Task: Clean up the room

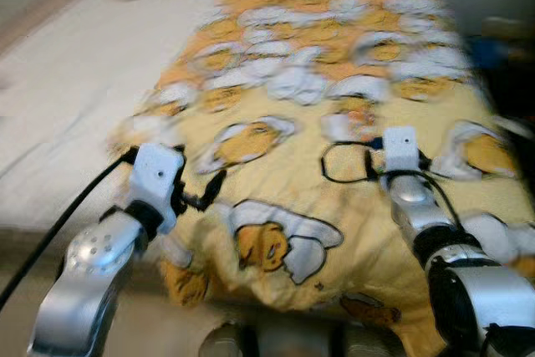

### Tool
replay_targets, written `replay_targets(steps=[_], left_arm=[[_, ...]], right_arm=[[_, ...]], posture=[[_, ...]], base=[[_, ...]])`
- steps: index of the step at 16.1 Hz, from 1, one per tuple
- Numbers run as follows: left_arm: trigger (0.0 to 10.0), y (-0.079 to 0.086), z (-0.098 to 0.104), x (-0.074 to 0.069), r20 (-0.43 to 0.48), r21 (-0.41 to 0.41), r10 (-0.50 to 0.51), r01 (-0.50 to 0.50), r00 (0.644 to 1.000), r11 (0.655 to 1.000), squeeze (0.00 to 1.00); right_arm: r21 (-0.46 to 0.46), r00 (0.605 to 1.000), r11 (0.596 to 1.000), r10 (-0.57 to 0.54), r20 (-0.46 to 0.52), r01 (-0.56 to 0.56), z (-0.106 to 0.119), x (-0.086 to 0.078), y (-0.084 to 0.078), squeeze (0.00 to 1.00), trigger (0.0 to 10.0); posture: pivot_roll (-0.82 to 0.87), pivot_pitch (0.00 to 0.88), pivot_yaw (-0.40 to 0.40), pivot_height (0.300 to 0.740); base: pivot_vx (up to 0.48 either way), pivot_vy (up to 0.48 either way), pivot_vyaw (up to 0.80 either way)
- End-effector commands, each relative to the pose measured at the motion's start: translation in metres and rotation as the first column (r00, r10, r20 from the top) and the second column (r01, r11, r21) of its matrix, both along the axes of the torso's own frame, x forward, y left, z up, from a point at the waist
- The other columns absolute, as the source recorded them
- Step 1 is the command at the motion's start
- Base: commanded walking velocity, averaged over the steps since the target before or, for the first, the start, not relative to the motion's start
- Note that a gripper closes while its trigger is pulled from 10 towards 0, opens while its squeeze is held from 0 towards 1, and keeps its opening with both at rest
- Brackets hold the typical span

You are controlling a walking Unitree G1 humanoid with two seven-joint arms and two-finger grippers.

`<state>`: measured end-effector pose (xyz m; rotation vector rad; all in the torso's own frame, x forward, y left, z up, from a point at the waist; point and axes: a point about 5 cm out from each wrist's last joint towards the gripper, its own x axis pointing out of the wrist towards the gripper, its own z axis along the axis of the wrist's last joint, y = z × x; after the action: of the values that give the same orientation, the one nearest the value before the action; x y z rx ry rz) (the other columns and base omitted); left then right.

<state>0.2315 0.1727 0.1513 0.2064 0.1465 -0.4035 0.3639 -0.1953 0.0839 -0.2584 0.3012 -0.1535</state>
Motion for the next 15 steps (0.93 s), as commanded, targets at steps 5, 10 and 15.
replay_targets(steps=[5,10,15], left_arm=[[10.0,0.007,0.005,-0.017,-0.045,0.030,0.033,-0.031,0.998,0.999,0.00],[10.0,0.006,0.005,-0.022,-0.061,0.032,0.035,-0.033,0.998,0.999,0.00],[10.0,0.004,0.001,-0.017,-0.017,0.123,0.057,-0.055,0.998,0.991,0.00]], right_arm=[[0.047,1.000,0.999,0.003,-0.023,-0.002,0.003,0.005,0.012,0.00,9.3],[-0.011,0.994,0.995,-0.094,0.062,0.095,0.015,0.007,-0.005,0.00,10.0],[0.013,0.972,0.997,-0.082,0.221,0.081,0.041,0.017,0.001,0.00,10.0]], posture=[[0.21,0.256,0.147,0.740],[0.20,0.274,0.142,0.740],[0.16,0.248,0.123,0.740]], base=[[0.000,0.000,0.00],[0.000,0.000,0.00],[0.000,0.000,0.00]])
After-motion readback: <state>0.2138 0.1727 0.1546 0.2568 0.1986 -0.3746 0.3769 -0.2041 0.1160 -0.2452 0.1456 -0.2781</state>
